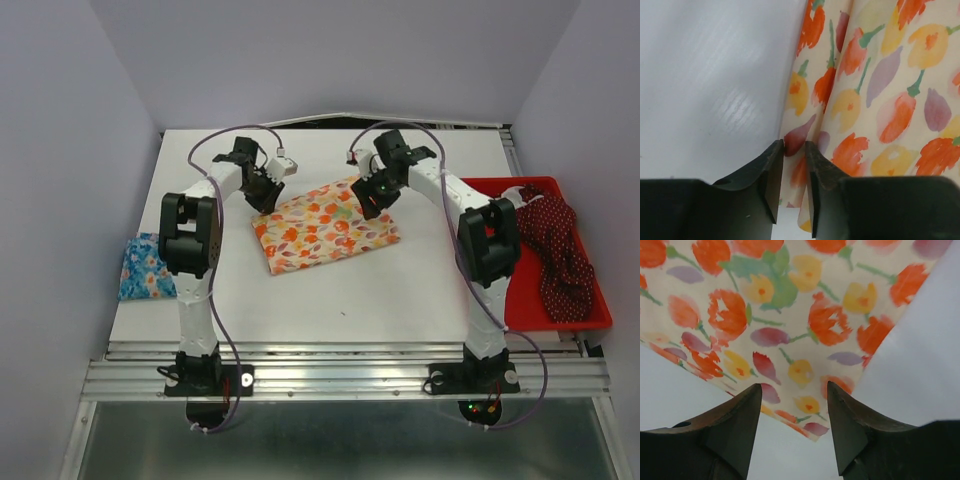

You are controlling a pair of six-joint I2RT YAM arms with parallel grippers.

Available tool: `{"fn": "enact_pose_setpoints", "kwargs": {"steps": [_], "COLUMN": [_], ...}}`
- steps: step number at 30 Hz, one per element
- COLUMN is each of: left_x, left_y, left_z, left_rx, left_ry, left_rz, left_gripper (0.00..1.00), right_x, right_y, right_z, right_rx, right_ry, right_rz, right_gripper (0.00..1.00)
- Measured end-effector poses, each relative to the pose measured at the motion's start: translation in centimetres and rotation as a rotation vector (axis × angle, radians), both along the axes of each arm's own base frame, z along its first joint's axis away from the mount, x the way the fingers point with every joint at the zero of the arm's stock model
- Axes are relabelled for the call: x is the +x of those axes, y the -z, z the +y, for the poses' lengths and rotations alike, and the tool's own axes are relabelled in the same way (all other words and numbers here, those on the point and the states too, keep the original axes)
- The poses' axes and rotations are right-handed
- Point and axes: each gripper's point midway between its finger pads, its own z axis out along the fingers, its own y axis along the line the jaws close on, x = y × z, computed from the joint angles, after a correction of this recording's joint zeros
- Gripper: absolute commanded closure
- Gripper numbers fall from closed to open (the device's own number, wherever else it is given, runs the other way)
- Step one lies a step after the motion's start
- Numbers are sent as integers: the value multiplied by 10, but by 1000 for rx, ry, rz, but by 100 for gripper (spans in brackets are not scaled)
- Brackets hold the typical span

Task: Fold and stack the skirts
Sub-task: Fold the skirt

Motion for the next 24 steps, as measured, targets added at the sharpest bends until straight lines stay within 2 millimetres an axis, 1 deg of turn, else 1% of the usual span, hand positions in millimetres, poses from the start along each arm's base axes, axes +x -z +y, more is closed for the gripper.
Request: {"fn": "enact_pose_setpoints", "kwargs": {"steps": [1, 2, 3, 4, 6, 7, 9, 10, 11, 12, 13, 15, 16, 18, 19, 20, 21, 24], "left_x": [-3, -8, -15, -19, -36, -50, -70, -85, -98, -116, -134, -158, -174, -199, -204, -208, -208, -198], "left_y": [3, 8, 13, 12, 13, 14, 14, 14, 14, 14, 12, 8, 5, -3, -6, -10, -19, -45], "left_z": [0, 0, 0, -1, 0, 1, 0, -1, -3, -7, -14, -27, -36, -48, -51, -52, -52, -49], "left_rx": [-3, -4, -8, -16, -19, -24, -23, -20, -17, -12, -13, -15, -16, -22, -27, -31, -41, -73], "left_ry": [1, 5, 7, 10, 15, 19, 32, 45, 57, 78, 116, 176, 212, 264, 274, 274, 261, 216], "left_rz": [11, 26, 48, 44, 73, 95, 120, 143, 157, 184, 199, 211, 218, 229, 231, 227, 208, 123], "left_gripper": [84, 88, 92, 100, 100, 100, 100, 100, 100, 100, 99, 91, 80, 71, 67, 65, 62, 59], "right_x": [-13, -23, -27, -36, -39, -37, -29, -24, -16, -5, 6, 23, 35, 53, 62, 69, 75, 78], "right_y": [14, 27, 32, 43, 54, 60, 71, 74, 75, 76, 75, 74, 72, 72, 72, 73, 71, 64], "right_z": [-3, -7, -9, -12, -17, -22, -32, -36, -41, -46, -48, -50, -50, -48, -46, -44, -41, -36], "right_rx": [-7, -19, -23, -36, -49, -56, -66, -68, -68, -60, -58, -55, -50, -52, -46, -42, -34, -3], "right_ry": [10, 19, 21, 32, 49, 63, 94, 106, 124, 141, 150, 161, 163, 166, 164, 162, 160, 151], "right_rz": [59, 109, 128, 168, 203, 210, 222, 224, 222, 211, 191, 159, 134, 94, 78, 68, 57, 50], "right_gripper": [43, 43, 44, 45, 48, 48, 49, 49, 49, 49, 49, 49, 49, 49, 49, 49, 48, 46]}}
